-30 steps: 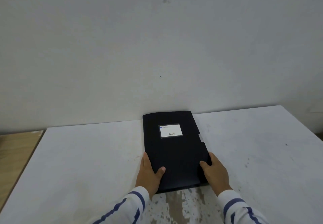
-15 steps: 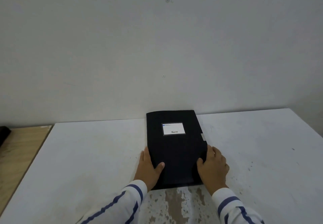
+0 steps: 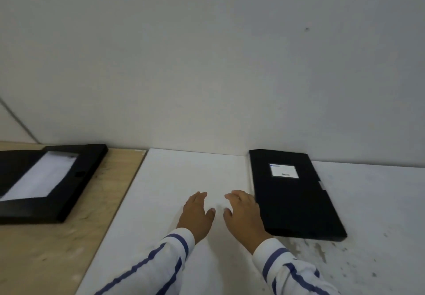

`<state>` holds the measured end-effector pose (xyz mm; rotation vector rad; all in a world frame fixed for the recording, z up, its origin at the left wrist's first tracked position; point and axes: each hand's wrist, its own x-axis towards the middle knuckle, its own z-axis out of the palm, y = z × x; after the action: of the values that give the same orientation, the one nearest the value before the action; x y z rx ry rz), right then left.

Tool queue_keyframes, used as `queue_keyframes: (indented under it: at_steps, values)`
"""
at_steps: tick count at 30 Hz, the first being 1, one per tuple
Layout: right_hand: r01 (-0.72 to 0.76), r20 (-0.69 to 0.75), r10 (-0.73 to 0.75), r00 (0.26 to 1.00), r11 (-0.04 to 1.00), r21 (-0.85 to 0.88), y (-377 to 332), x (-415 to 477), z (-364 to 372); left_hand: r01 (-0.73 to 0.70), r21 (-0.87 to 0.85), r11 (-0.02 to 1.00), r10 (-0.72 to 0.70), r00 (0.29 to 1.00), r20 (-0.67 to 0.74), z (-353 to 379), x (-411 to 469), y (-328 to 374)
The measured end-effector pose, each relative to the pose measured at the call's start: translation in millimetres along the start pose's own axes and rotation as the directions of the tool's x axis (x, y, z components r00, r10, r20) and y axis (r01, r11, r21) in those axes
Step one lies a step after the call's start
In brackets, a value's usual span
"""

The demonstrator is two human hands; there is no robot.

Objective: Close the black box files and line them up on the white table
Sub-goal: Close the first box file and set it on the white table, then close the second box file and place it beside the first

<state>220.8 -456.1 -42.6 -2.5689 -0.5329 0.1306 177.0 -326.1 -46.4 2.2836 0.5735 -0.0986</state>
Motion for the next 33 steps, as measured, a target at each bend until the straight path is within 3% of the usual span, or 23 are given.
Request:
queue_keyframes:
  at_steps: [8,17,26,33]
  values:
    - [0.182,0.031,-0.182,0.983,0.983,0.011,-156,-48,69,0.052,-0.057,0.997,-0.061,0.984,-0.167,-123,-75,-117]
    - [0.390,0.082,-0.396,0.915,0.917,0.079,-324,-103,142,0.164,-0.112,0.980,-0.191,0.929,-0.315,-245,-157,-254]
    - [0.453,0.160,-0.463,0.872,0.886,0.097,-413,-94,195,0.278,-0.265,0.923,-0.362,0.861,-0.357,-307,-157,-338]
    - [0.433,0.206,-0.449,0.870,0.894,0.120,-459,-40,255,0.347,-0.270,0.898,-0.422,0.852,-0.310,-346,-106,-399]
